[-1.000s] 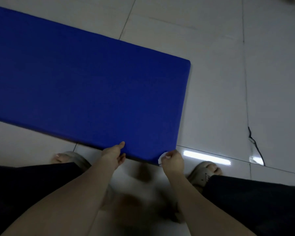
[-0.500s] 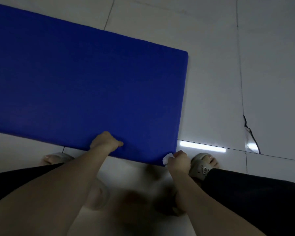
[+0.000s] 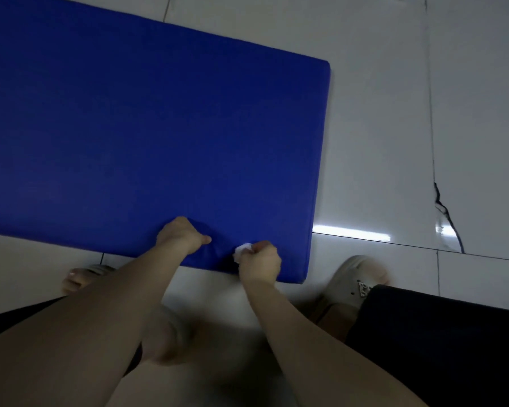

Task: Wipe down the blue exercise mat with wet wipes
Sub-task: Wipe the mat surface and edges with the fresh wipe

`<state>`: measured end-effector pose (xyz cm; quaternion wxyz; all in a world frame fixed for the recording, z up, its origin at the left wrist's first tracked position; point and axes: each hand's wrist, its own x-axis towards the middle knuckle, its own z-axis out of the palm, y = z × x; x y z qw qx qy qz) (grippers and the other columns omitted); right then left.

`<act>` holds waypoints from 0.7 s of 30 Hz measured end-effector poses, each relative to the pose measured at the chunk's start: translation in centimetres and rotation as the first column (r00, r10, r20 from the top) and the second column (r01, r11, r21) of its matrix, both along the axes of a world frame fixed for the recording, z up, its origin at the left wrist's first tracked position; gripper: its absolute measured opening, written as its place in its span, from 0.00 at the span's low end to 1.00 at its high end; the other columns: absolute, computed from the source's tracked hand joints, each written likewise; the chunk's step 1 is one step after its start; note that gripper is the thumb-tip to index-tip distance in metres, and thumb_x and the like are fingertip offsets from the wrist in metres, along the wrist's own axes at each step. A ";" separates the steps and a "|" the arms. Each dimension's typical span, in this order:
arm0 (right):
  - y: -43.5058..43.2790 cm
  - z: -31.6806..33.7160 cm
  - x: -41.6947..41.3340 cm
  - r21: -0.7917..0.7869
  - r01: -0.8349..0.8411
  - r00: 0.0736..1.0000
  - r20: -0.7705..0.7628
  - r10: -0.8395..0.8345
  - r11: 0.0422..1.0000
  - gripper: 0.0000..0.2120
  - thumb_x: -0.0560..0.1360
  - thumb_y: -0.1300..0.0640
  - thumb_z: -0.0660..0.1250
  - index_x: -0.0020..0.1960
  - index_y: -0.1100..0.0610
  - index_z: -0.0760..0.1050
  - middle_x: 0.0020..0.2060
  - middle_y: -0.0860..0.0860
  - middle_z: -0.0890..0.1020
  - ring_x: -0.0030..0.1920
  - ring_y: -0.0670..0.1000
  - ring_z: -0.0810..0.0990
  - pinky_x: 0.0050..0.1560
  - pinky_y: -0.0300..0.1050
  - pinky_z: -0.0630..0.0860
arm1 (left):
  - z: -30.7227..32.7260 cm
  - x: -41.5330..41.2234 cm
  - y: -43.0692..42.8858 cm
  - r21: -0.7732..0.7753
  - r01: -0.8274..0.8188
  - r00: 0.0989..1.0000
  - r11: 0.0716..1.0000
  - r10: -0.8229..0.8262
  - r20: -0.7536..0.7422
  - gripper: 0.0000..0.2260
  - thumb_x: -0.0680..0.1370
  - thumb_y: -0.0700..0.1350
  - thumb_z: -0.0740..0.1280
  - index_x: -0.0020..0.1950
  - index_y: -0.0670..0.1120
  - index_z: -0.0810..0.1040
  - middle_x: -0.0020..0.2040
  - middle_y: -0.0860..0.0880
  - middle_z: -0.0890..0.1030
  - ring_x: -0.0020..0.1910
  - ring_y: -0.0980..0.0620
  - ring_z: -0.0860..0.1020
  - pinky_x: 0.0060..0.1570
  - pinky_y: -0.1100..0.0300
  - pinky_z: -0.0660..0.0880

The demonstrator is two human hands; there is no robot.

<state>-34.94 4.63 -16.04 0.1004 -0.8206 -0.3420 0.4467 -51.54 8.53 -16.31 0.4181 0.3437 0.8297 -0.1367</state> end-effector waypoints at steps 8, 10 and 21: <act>0.7 -0.7 -0.7 0.076 -0.332 0.940 0.103 0.324 0.940 0.05 0.78 0.56 0.62 0.45 0.57 0.72 0.44 0.54 0.79 0.42 0.53 0.78 0.37 0.43 0.71 | 0.0 -0.2 0.1 0.006 0.053 0.999 0.999 -0.053 -0.006 0.25 0.73 0.61 0.75 0.54 0.46 0.69 0.48 0.47 0.77 0.44 0.47 0.77 0.40 0.56 0.74; 1.0 -1.1 2.6 0.074 -0.320 0.940 0.152 0.307 0.945 0.05 0.77 0.55 0.63 0.45 0.57 0.74 0.43 0.54 0.80 0.41 0.54 0.78 0.38 0.42 0.69 | -0.1 -0.3 0.0 0.012 0.059 0.998 0.998 -0.059 0.006 0.24 0.73 0.61 0.75 0.54 0.46 0.70 0.48 0.48 0.77 0.44 0.47 0.77 0.41 0.56 0.74; 2.9 -0.7 8.0 0.100 -0.075 0.970 0.238 0.050 0.992 0.06 0.78 0.58 0.60 0.49 0.58 0.74 0.47 0.57 0.81 0.46 0.58 0.79 0.45 0.47 0.75 | 0.1 -0.3 0.0 0.006 0.080 0.997 0.997 -0.080 0.021 0.23 0.74 0.61 0.74 0.52 0.47 0.69 0.46 0.50 0.75 0.40 0.51 0.74 0.41 0.55 0.74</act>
